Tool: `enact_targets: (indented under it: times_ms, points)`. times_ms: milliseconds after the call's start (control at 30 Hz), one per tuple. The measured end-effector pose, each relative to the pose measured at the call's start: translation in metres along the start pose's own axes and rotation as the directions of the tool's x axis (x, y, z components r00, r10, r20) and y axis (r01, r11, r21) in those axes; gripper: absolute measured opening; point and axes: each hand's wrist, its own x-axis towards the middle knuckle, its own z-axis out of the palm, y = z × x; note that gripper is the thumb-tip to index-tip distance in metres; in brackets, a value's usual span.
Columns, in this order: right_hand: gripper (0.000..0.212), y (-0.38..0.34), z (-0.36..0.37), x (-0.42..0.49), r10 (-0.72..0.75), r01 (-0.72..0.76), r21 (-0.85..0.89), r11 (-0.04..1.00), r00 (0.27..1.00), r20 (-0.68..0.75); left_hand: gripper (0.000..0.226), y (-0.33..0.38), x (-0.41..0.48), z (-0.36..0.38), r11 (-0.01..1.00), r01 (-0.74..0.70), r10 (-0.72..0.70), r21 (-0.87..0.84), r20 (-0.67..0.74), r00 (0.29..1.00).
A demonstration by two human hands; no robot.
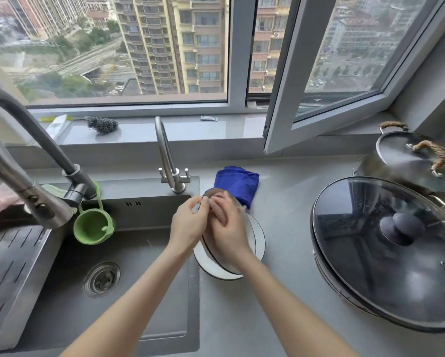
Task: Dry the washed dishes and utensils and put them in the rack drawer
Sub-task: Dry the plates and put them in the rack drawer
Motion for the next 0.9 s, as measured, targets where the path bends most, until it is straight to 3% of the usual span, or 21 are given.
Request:
enact_targets:
  times_ms: [100,200,300,367,400,533,600,667,767,833,900]
  points:
    - [0.036,-0.008,0.01,-0.032,-0.096,0.124,-0.101,0.987,0.966,0.24,0.029,-0.003,0.005,-0.017,0.973,0.113,-0.125,-0.202,-0.047,0.991]
    - [0.039,0.013,-0.014,-0.071,-0.241,0.342,-0.187,0.921,0.876,0.418,0.025,-0.006,0.008,-0.034,0.964,0.154,-0.17,-0.215,-0.058,0.984]
    - [0.037,0.052,-0.046,-0.062,-0.329,0.513,-0.477,0.714,0.847,0.418,0.028,-0.011,0.001,-0.041,0.954,0.192,-0.196,-0.23,0.009,0.981]
    - [0.039,0.063,-0.054,-0.039,-0.33,0.51,-0.597,0.619,0.859,0.391,0.027,-0.011,-0.005,-0.043,0.961,0.202,-0.19,-0.19,0.082,0.978]
    - [0.044,0.059,-0.052,-0.027,-0.318,0.487,-0.607,0.627,0.872,0.371,0.032,-0.01,-0.009,-0.042,0.96,0.212,-0.193,-0.18,0.12,0.974]
    - [0.044,0.021,-0.006,0.003,-0.153,0.204,-0.429,0.88,0.977,0.15,0.036,0.008,-0.017,-0.032,0.955,0.218,-0.185,-0.203,0.168,0.968]
    - [0.045,0.001,0.015,-0.01,-0.085,0.134,-0.263,0.956,0.978,0.189,0.04,0.012,-0.011,-0.03,0.956,0.215,-0.194,-0.201,0.121,0.974]
    - [0.052,-0.014,0.021,-0.04,-0.069,0.122,-0.14,0.983,0.941,0.332,0.037,0.008,-0.004,-0.036,0.95,0.229,-0.217,-0.214,0.082,0.973]
    - [0.054,-0.016,0.006,-0.082,-0.171,0.219,-0.039,0.975,0.851,0.497,0.04,-0.001,0.0,-0.048,0.919,0.289,-0.275,-0.27,0.087,0.957]
    - [0.047,0.001,-0.018,-0.092,-0.238,0.383,-0.148,0.912,0.786,0.57,0.028,-0.002,-0.005,-0.055,0.929,0.268,-0.245,-0.256,0.119,0.962]
    - [0.048,0.021,-0.043,-0.088,-0.21,0.485,-0.359,0.797,0.781,0.588,0.022,-0.005,-0.008,-0.063,0.941,0.256,-0.23,-0.222,0.133,0.964]
